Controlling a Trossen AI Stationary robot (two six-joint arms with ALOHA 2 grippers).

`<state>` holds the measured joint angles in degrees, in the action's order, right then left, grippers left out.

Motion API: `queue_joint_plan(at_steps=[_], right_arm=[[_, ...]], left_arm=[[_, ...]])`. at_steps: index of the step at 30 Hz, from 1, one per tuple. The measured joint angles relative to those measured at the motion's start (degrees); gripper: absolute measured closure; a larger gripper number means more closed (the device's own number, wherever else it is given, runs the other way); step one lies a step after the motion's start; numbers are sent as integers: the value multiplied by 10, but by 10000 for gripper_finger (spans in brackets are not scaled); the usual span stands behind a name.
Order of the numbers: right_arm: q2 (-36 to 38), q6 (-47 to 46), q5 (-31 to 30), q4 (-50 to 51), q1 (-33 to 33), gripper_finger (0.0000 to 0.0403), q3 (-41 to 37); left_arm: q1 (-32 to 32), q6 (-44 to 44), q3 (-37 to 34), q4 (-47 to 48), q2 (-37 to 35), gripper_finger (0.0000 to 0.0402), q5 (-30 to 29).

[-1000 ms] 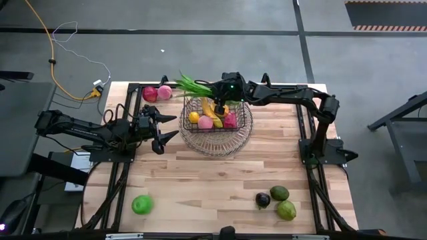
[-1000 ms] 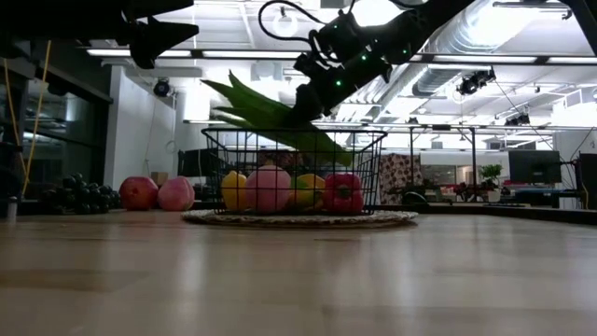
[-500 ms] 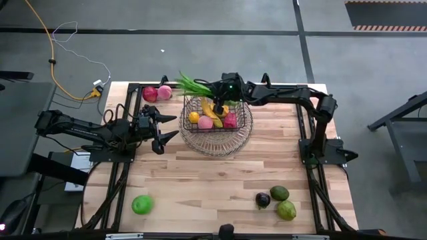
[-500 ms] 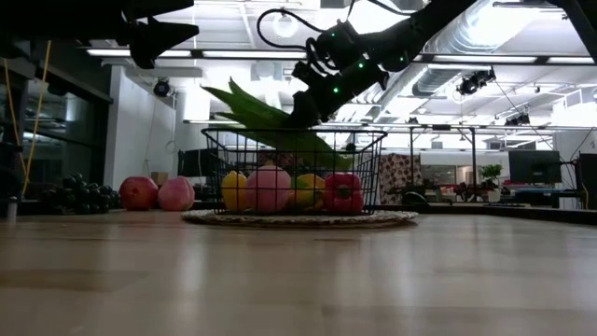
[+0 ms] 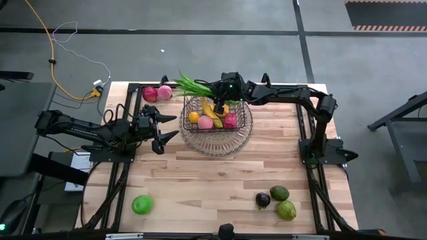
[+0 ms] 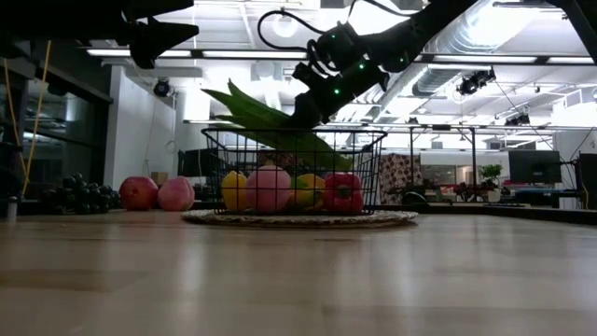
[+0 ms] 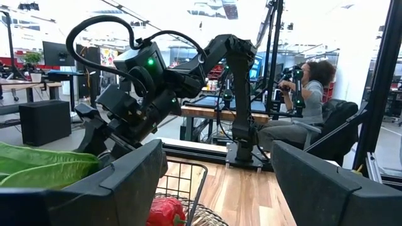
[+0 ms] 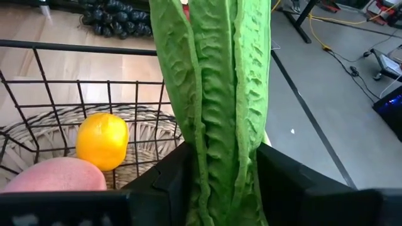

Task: Build produce basket
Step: Put the leaf lettuce into the wire basket, then put the apple into the wire basket

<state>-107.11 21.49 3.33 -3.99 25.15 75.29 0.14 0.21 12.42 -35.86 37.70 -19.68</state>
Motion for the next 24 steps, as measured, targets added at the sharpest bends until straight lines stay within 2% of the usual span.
queue_joint_plan(at_steps=[16,24], right_arm=[[0,4,-18,7,0,124,0],[1,6,-18,33,0,90,0]], left_arm=[[0,0,0,0,0,117,0],[0,0,0,0,0,117,0]])
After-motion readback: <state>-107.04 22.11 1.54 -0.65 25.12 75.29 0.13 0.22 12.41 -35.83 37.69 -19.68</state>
